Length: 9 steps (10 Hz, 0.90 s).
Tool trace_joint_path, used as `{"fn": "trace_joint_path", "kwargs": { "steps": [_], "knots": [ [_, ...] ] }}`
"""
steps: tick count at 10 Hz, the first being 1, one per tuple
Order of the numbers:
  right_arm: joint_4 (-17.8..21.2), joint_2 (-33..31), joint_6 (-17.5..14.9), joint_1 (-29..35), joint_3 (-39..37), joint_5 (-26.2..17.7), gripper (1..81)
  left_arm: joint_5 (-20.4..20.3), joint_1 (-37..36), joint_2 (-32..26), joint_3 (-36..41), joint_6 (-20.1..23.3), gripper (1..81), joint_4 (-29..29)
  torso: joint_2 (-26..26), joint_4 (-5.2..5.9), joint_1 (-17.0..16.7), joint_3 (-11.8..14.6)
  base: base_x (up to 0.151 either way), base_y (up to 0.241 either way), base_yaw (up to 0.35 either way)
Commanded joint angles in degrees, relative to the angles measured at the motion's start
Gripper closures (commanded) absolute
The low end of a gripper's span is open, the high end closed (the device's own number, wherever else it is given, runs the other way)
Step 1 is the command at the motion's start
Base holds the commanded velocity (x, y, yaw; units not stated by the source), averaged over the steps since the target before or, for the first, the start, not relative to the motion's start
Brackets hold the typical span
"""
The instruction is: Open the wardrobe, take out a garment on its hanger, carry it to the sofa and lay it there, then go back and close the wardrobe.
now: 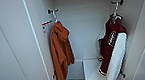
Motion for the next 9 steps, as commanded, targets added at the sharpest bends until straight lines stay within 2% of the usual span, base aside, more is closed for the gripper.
{"fn": "trace_joint_path", "kwargs": {
  "steps": [1, 9],
  "knots": [
    [-0.57, -0.49, -0.25, 2.16, 0.36, -3.51, 1.0, 2.6, -2.35, -0.4, 0.59, 0.4, 1.0, 0.92, 0.0, 0.0, 0.03, 0.0, 0.085, -0.08, 0.0],
    [-1.01, -0.4, -0.17, 2.17, 0.28, -3.51, 1.0, 2.6, -2.35, -0.31, 0.59, 0.4, 1.0, 0.92, 0.0, 0.0, 0.03, 0.0, 0.085, -0.088, 0.0]
  ]
}}
